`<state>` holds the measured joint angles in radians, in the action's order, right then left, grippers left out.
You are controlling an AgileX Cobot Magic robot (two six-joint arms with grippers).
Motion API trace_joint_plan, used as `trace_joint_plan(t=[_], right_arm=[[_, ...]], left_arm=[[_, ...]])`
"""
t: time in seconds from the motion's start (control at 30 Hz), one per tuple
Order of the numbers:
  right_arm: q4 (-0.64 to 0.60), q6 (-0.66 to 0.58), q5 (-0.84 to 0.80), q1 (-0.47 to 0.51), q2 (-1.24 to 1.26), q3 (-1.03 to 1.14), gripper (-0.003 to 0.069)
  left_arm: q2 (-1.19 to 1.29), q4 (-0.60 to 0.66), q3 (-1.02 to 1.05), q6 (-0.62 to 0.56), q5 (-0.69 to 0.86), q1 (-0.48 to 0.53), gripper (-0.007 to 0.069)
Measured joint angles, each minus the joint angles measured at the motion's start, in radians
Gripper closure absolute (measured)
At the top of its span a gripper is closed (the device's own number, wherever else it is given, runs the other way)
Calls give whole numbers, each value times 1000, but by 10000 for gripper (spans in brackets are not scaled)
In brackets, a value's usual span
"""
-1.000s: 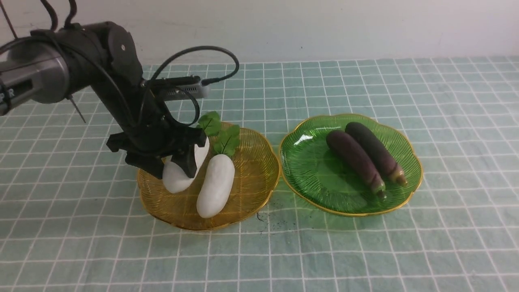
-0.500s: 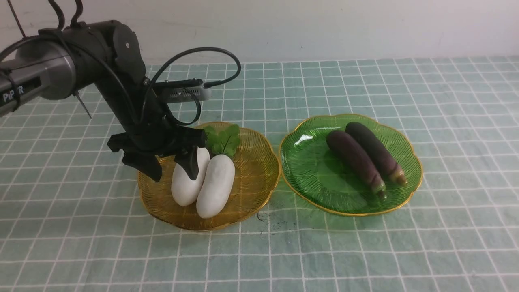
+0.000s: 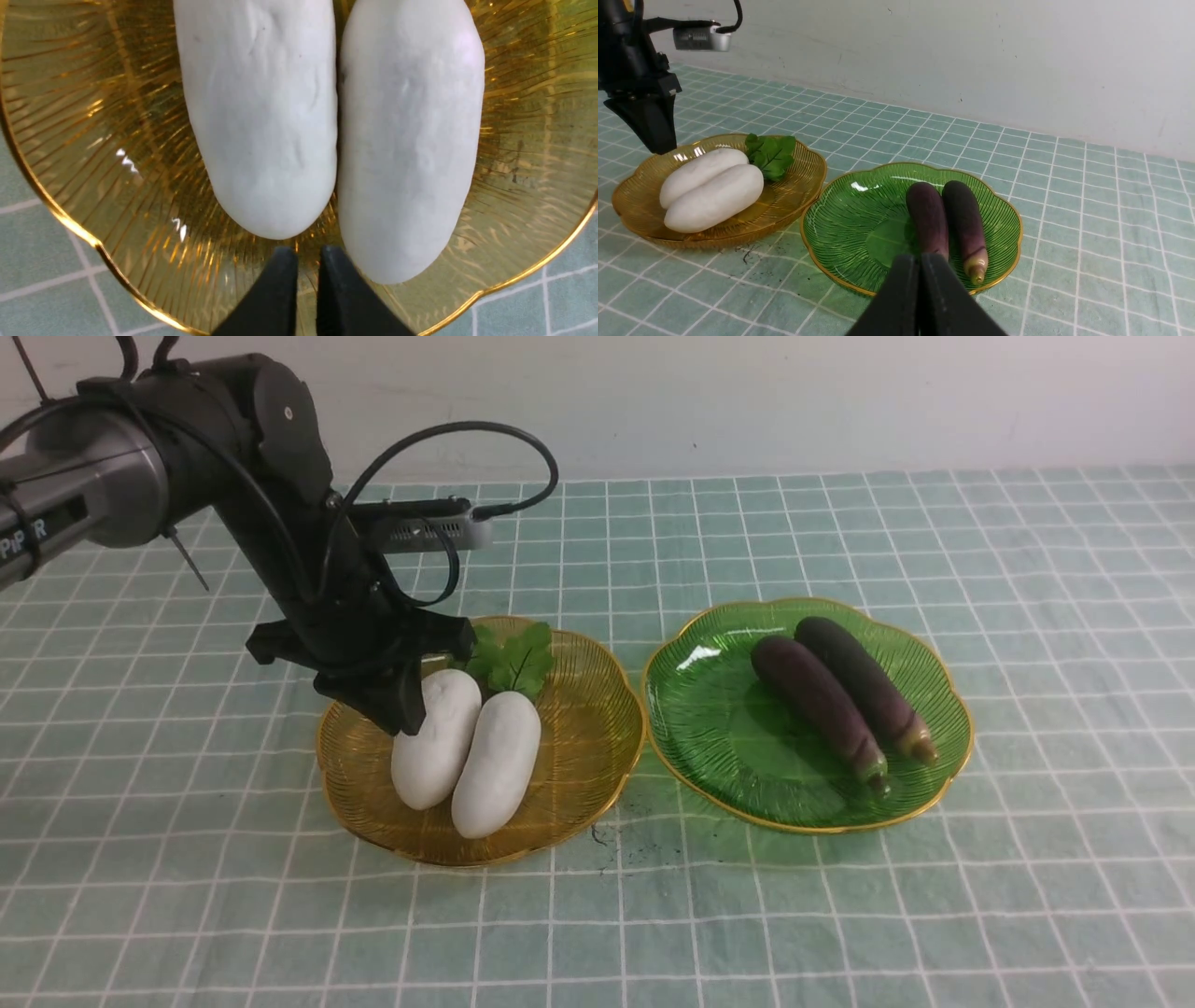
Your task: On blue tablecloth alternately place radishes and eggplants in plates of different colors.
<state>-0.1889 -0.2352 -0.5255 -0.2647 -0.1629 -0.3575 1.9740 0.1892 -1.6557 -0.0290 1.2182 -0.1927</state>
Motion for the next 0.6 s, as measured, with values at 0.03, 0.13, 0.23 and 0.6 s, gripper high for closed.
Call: trace_joint_plan(t=[0.03, 0.13, 0.23, 0.6], right_arm=[[0, 0, 0, 0, 0, 0, 674], [0, 0, 0, 0, 0, 0, 674], [0, 0, 0, 0, 0, 0, 674], [6, 0, 69, 27, 94, 125, 674]], left_arm=[[-1, 0, 0, -2, 2, 0, 609], [-10, -2, -11, -8, 8, 0, 630], [-19, -2, -54, -9, 8, 0, 632], [-41, -2, -140, -9, 10, 0, 632]])
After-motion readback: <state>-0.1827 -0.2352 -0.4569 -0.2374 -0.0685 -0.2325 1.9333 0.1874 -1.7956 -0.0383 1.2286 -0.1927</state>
